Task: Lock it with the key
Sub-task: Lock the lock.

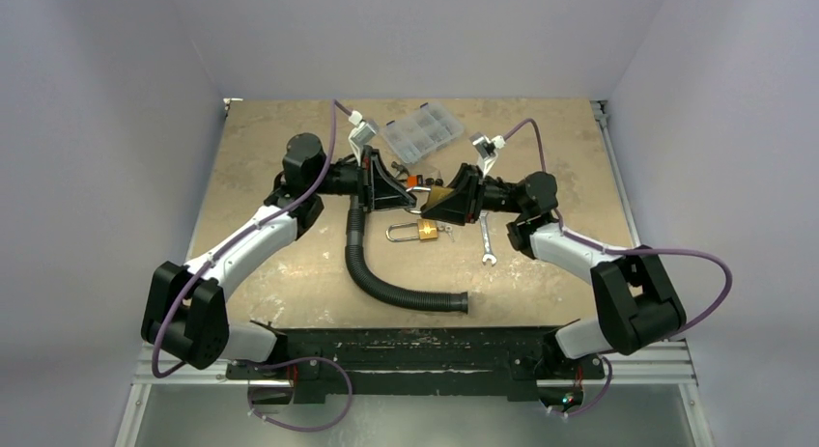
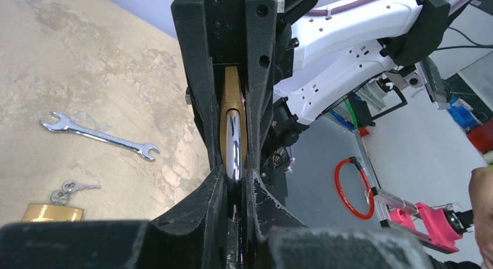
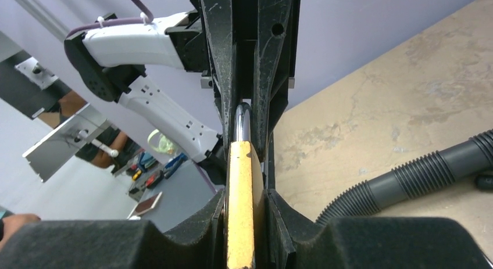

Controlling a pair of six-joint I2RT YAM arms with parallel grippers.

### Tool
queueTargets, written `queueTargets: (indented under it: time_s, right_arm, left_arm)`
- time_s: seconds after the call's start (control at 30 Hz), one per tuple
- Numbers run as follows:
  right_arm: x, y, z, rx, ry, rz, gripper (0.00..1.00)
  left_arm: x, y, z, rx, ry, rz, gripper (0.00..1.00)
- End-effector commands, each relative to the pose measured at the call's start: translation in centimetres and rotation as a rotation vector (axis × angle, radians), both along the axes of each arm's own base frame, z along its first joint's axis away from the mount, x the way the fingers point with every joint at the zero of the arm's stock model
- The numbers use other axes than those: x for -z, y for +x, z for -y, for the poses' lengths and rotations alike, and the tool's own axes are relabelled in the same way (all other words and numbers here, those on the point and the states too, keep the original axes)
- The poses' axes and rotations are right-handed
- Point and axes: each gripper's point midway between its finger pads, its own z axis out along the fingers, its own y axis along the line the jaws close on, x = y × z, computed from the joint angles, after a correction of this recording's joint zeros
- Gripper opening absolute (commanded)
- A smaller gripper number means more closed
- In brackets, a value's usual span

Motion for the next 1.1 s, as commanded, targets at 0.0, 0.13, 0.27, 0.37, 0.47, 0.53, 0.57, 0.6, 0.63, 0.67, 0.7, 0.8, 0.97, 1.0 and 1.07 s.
queueTargets:
  time_s: [0.0,0.13,0.27,0.37,0.47,0.53,0.57,0.6,0.63,0.67,0.7,0.8,0.97,1.0,1.07]
  right_arm:
    - [-3.4,-1.1,0.7,0.037,0.089,0.177,0.06]
    - [-3.4,-1.1,1.1,0.040,0.085,0.186,0.36]
    - [-3.5,-0.7,2.3,0.057,0.070,0.207,0.61]
    - [-3.2,0.1,3.8,0.083,0.042,0.224,0.68]
    - [-2.8,0.5,4.8,0.099,0.008,0.244,0.68]
    - [-2.4,0.5,5.3,0.103,-0.017,0.257,0.66]
    - [-2.2,0.6,5.5,0.108,-0.027,0.261,0.65]
    - [-2.0,0.6,5.8,0.112,-0.039,0.253,0.63]
    - [-1.9,0.7,6.0,0.115,-0.046,0.256,0.61]
    - [-1.8,0.7,6.1,0.118,-0.051,0.257,0.57]
    - [-1.8,0.6,6.2,0.117,-0.052,0.259,0.56]
    - [-1.5,0.6,6.3,0.125,-0.053,0.251,0.51]
    - [-1.0,1.2,6.3,0.146,-0.060,0.238,0.48]
    - [-0.8,1.5,6.3,0.157,-0.067,0.238,0.48]
    - [-0.5,2.0,6.3,0.174,-0.081,0.242,0.48]
  left_arm:
    - [-2.5,2.9,-1.5,-0.142,-0.045,0.082,0.00]
    - [-2.7,2.4,-1.5,-0.116,-0.043,0.091,0.00]
    - [-2.7,1.9,-1.6,-0.092,-0.034,0.102,0.00]
    - [-2.5,1.6,-1.6,-0.078,-0.025,0.110,0.00]
    - [-2.3,1.2,-1.7,-0.059,-0.021,0.111,0.00]
    - [-2.2,1.0,-1.7,-0.046,-0.020,0.112,0.00]
    - [-2.2,0.9,-1.7,-0.042,-0.020,0.112,0.00]
    - [-2.1,0.9,-1.7,-0.041,-0.020,0.111,0.00]
    - [-2.1,0.9,-1.7,-0.041,-0.019,0.109,0.00]
    - [-2.0,0.9,-1.7,-0.042,-0.019,0.108,0.00]
    - [-2.0,0.9,-1.7,-0.044,-0.020,0.108,0.00]
    - [-2.0,1.0,-1.7,-0.044,-0.024,0.105,0.00]
    - [-2.2,0.7,-1.6,-0.031,-0.036,0.102,0.00]
    - [-2.3,0.7,-1.6,-0.030,-0.038,0.100,0.00]
    - [-2.2,0.5,-1.6,-0.025,-0.042,0.097,0.00]
